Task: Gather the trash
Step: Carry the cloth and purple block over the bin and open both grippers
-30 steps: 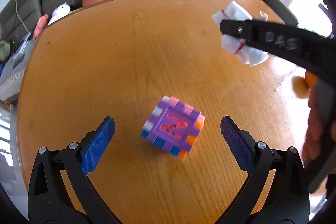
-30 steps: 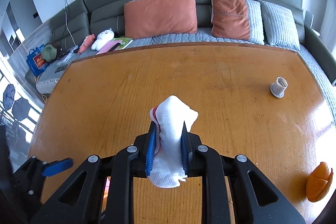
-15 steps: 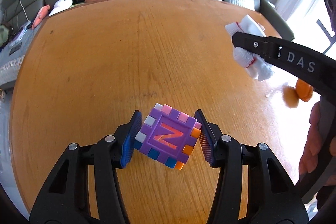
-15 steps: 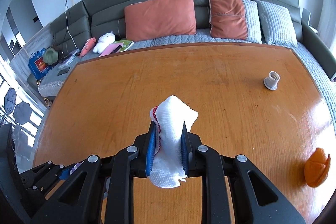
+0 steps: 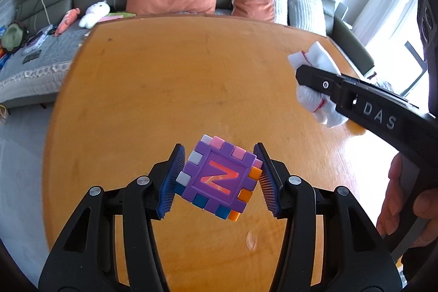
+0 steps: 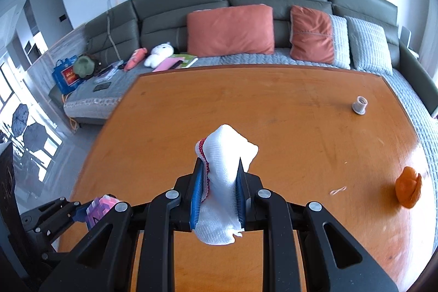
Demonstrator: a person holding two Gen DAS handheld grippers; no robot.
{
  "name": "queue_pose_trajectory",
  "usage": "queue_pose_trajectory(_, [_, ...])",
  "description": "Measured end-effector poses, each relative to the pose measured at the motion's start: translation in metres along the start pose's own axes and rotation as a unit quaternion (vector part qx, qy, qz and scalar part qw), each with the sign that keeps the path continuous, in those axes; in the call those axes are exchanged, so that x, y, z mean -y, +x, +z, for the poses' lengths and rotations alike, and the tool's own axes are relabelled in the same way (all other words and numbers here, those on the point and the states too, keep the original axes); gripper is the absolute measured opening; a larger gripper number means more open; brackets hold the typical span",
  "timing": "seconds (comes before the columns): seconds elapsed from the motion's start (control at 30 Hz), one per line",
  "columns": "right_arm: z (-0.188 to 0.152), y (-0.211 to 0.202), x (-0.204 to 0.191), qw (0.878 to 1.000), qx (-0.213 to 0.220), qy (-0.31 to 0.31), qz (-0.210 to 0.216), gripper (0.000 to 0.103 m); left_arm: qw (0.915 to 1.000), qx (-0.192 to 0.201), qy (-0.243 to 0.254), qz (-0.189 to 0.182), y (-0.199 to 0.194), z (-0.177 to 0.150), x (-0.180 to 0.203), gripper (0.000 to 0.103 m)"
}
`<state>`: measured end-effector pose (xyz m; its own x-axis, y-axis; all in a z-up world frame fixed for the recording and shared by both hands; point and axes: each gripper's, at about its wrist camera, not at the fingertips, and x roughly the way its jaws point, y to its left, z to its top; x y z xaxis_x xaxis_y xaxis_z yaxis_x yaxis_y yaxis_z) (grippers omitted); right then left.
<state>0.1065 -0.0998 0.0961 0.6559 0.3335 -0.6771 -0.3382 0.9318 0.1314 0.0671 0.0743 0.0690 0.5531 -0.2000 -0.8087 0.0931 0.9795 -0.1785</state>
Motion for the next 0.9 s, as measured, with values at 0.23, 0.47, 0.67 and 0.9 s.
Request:
queue_pose_trajectory(0.23, [-0.016,-0.017,-0.068,0.999,0.004,-0.023,0.030,0.022,0.9998,0.012,-0.015,0.011,-0.043,-0.026,-0.041,0.051])
queue_pose_trajectory(0.47, [-0.033,-0.018,-0.153,0.995,-0.007,-0.066,0.074,0.022,0.9978,0.019,-0.054,0.032,-0.078,-0.061,-0.103,0.051])
queue_pose_trajectory(0.67, [-0.044,-0.011,-0.234,0.987,-0.018,-0.109,0.118,0.022,0.9921,0.032,-0.099,0.070,-0.113,-0.094,-0.166,0.051])
queue_pose_trajectory(0.9, [-0.059,-0.001,-0.322,0.972,-0.036,-0.160,0.169,0.022,0.9780,0.038,-0.165,0.121,-0.147,-0.136,-0.236,0.051])
